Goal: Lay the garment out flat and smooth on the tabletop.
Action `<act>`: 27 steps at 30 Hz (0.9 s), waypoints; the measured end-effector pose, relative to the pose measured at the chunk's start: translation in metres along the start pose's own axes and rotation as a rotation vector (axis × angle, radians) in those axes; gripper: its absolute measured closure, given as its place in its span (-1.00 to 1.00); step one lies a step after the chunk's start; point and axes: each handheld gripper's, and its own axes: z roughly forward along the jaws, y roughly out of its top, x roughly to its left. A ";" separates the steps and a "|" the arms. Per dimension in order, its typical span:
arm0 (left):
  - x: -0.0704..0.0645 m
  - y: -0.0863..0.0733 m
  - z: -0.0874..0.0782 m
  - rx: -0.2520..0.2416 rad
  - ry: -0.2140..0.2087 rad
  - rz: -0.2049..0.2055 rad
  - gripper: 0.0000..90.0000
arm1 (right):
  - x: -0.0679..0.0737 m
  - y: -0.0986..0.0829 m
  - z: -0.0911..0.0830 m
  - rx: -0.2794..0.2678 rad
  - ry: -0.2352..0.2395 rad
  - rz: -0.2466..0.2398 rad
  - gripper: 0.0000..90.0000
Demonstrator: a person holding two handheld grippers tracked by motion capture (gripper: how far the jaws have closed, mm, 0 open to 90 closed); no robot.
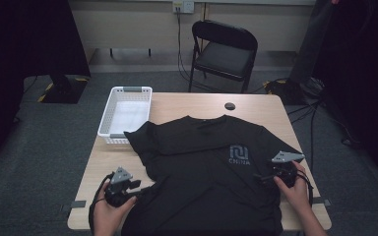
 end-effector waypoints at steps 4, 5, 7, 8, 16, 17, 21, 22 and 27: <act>0.010 0.020 0.026 -0.014 0.058 -0.039 0.24 | 0.000 0.000 0.000 0.001 0.002 -0.001 -0.77; 0.011 0.023 0.031 -0.019 0.078 -0.038 0.23 | 0.000 0.000 0.000 0.001 0.002 -0.001 -0.77; 0.014 0.029 0.044 0.012 0.092 -0.059 0.28 | 0.000 0.000 0.000 0.001 0.002 -0.001 -0.77; 0.014 0.030 0.047 0.037 0.118 -0.041 0.35 | 0.000 0.000 0.000 0.001 0.003 -0.002 -0.77; 0.036 0.042 0.046 0.080 0.229 0.009 0.97 | -0.001 0.000 0.000 0.001 0.005 -0.004 -0.77; 0.039 0.041 0.044 0.051 0.211 0.015 0.96 | -0.001 0.000 0.000 0.001 0.005 -0.004 -0.77; 0.037 0.032 0.026 -0.007 0.163 -0.008 0.41 | -0.001 0.000 0.000 0.001 0.005 -0.005 -0.77; 0.033 0.026 0.020 -0.013 0.140 -0.011 0.32 | -0.001 0.000 0.000 0.001 0.006 -0.005 -0.77; 0.013 -0.010 0.005 0.073 0.088 0.008 0.20 | -0.001 0.000 0.000 0.001 0.005 -0.005 -0.77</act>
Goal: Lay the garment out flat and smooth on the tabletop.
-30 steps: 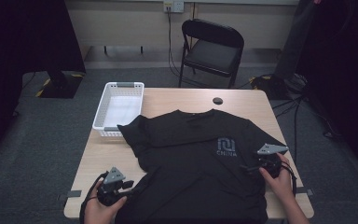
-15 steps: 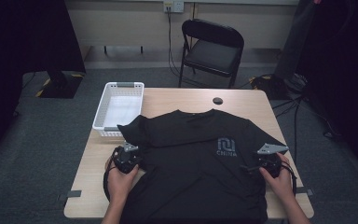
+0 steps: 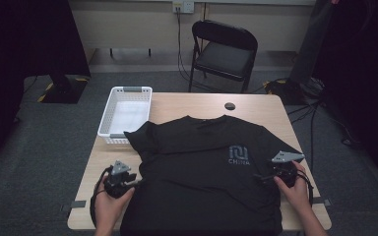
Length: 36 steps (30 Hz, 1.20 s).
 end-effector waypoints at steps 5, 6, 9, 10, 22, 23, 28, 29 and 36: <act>-0.015 -0.010 -0.012 0.078 0.005 0.078 0.82 | 0.000 0.000 0.000 0.000 0.000 0.001 -0.77; -0.016 -0.012 -0.014 0.086 -0.009 0.080 0.94 | 0.000 0.000 0.000 0.000 0.000 0.001 -0.77; -0.020 -0.019 -0.022 0.100 -0.029 0.100 0.96 | 0.000 0.000 0.000 0.000 0.000 0.000 -0.77; -0.021 -0.022 -0.024 0.105 -0.035 0.097 0.96 | 0.000 0.000 0.000 0.001 0.000 0.002 -0.77; -0.019 -0.021 -0.012 0.000 -0.030 0.110 0.11 | 0.033 -0.021 -0.062 -0.064 -0.033 0.050 -0.37; -0.021 -0.021 -0.012 0.008 -0.020 0.129 0.20 | 0.040 -0.029 -0.069 -0.063 -0.024 0.048 -0.27; -0.034 -0.020 -0.013 0.038 -0.058 0.135 0.65 | 0.064 -0.063 -0.082 0.019 -0.039 0.110 0.18; -0.035 -0.020 -0.013 0.046 -0.075 0.124 0.81 | 0.067 -0.065 -0.083 0.013 -0.061 0.079 0.44; -0.022 -0.021 -0.030 0.011 -0.125 0.086 0.95 | 0.054 -0.056 -0.098 -0.037 0.002 0.075 0.97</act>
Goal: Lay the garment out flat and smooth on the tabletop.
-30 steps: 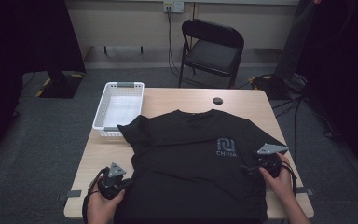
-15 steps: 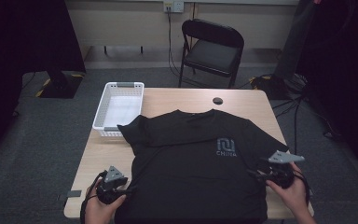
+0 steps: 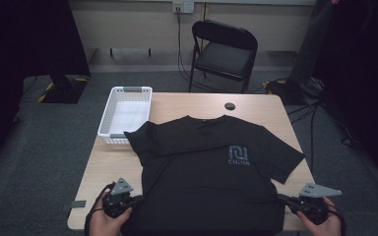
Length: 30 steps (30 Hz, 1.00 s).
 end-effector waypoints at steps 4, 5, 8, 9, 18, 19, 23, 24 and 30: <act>0.003 -0.008 -0.018 -0.080 -0.040 0.010 0.94 | -0.007 -0.004 -0.027 -0.065 0.032 0.026 0.96; 0.002 -0.007 -0.019 -0.088 -0.036 0.031 0.92 | -0.008 -0.006 -0.030 -0.075 0.026 0.016 0.88; 0.000 0.001 -0.014 -0.121 0.027 0.078 -0.13 | -0.007 0.001 -0.024 -0.082 0.004 -0.019 -0.02; -0.001 0.005 -0.011 -0.137 0.024 0.093 -0.29 | -0.006 0.007 -0.019 -0.095 0.014 -0.042 -0.15; -0.011 0.050 0.023 -0.137 -0.027 0.223 -0.63 | -0.003 0.049 0.057 -0.013 0.130 -0.151 -0.69; -0.013 0.054 0.027 -0.135 -0.035 0.235 -0.63 | -0.004 0.049 0.063 -0.007 0.132 -0.143 -0.67; -0.015 0.058 0.040 -0.132 -0.077 0.247 -0.65 | -0.009 0.042 0.079 0.035 0.128 -0.154 -0.69; -0.015 0.058 0.043 -0.127 -0.079 0.246 -0.66 | -0.009 0.040 0.081 0.047 0.126 -0.161 -0.73; -0.007 0.053 0.043 -0.106 -0.072 0.263 -0.66 | -0.008 0.038 0.083 0.041 0.116 -0.182 -0.75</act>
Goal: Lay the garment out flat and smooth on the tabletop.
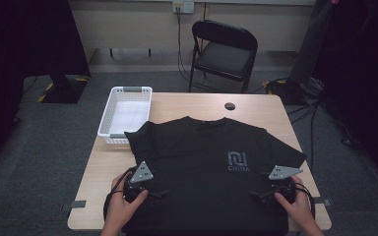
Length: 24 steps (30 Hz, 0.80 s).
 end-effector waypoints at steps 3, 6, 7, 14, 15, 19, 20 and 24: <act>0.003 -0.001 -0.004 -0.018 0.011 -0.009 -0.66 | 0.000 0.000 0.000 0.000 0.000 0.000 -0.75; 0.005 -0.003 -0.008 -0.021 0.020 -0.005 -0.66 | 0.000 0.000 0.000 -0.001 0.000 0.000 -0.75; 0.006 -0.003 -0.009 -0.024 0.021 -0.004 -0.66 | 0.000 0.000 0.000 0.000 0.000 0.000 -0.75; 0.013 -0.011 -0.020 -0.037 0.035 -0.020 -0.66 | 0.000 0.000 0.000 0.000 0.000 0.000 -0.75; 0.013 -0.011 -0.022 -0.038 0.038 -0.021 -0.66 | 0.000 0.000 0.000 0.000 0.000 0.000 -0.75; 0.016 -0.014 -0.025 -0.039 0.042 -0.027 -0.66 | 0.000 0.000 0.000 -0.001 0.000 0.000 -0.75; 0.016 -0.015 -0.026 -0.038 0.043 -0.026 -0.66 | 0.000 0.000 0.000 -0.001 0.000 0.000 -0.75; 0.019 -0.019 -0.030 -0.034 0.051 -0.030 -0.66 | 0.000 0.000 0.000 -0.001 0.000 -0.001 -0.75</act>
